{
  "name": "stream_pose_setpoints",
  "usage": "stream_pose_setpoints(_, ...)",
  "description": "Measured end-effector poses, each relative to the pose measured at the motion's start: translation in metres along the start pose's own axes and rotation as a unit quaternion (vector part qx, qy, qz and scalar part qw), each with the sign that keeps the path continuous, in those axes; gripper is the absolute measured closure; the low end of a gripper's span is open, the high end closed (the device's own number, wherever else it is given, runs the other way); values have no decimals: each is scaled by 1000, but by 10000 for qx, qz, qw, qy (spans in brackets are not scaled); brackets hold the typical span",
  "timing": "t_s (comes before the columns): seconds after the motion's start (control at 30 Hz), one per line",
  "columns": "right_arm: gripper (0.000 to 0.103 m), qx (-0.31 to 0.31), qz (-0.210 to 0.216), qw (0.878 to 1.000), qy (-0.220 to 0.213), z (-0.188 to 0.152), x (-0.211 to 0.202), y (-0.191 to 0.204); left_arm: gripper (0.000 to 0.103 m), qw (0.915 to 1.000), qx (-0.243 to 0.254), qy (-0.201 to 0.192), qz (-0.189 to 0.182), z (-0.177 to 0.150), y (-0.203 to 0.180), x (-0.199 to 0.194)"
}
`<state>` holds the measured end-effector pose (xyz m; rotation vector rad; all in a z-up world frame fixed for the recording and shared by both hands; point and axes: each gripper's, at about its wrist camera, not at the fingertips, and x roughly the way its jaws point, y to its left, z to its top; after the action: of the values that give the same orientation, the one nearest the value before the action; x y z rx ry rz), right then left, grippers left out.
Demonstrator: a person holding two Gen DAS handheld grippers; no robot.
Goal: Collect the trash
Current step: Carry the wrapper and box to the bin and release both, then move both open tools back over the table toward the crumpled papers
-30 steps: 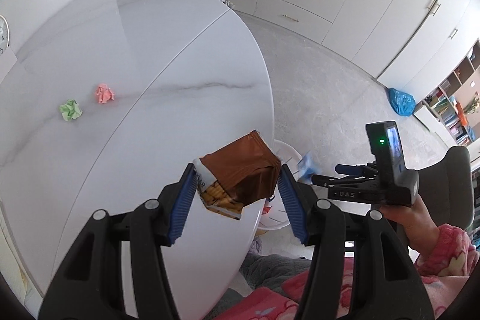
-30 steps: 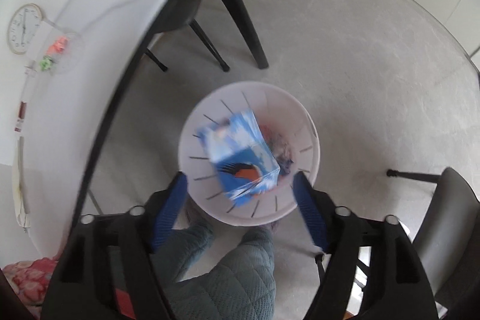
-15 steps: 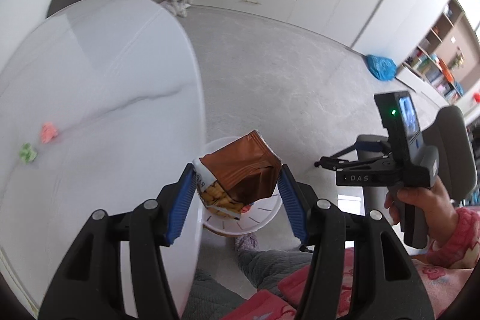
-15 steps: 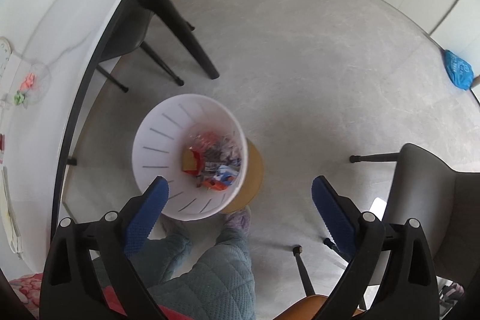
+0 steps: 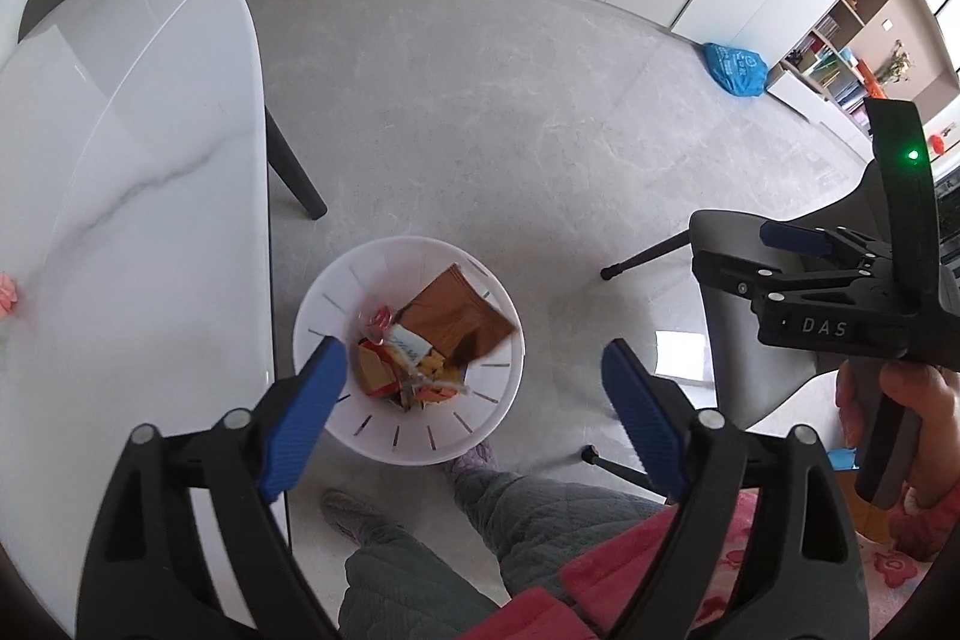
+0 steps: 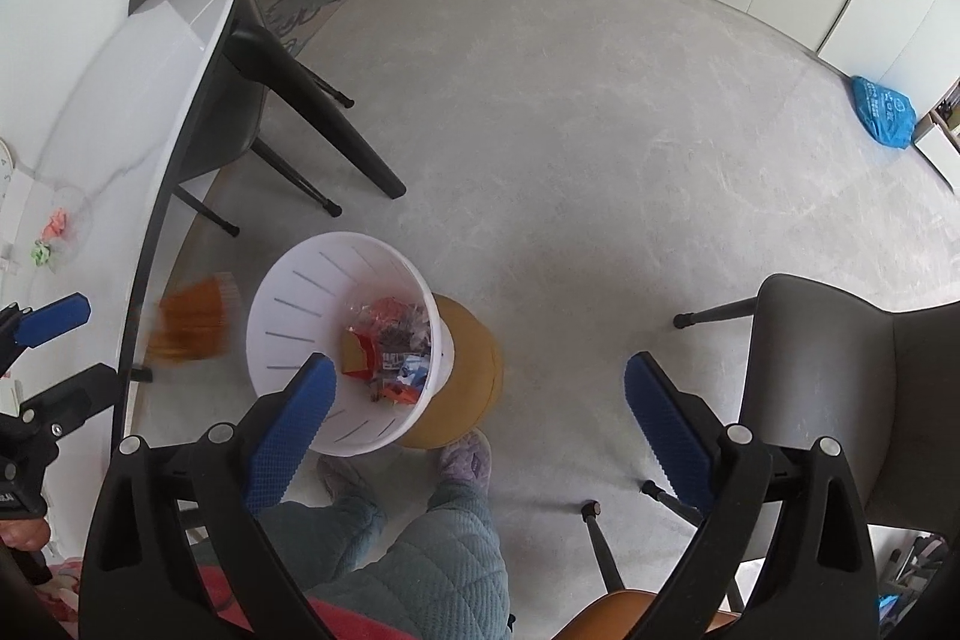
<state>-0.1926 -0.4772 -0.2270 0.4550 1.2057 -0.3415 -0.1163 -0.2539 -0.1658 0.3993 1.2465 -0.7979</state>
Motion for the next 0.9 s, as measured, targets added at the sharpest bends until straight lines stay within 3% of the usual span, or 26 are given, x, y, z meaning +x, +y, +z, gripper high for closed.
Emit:
stream_pose_setpoints(0.17,7,-28,49,10000,50,1,1,3,12,9999,-83,-5,122,0,2,-1)
stream_pose_setpoints(0.5,7,-361,92,9993,-47,5,-6,31,8,9972,-292,-426,546,-6,13,-33)
stream_pose_setpoints(0.9,6,-1173,646,9899,-467,30,-42,128,8,9842,-1144,-853,1049,-30,84,-98)
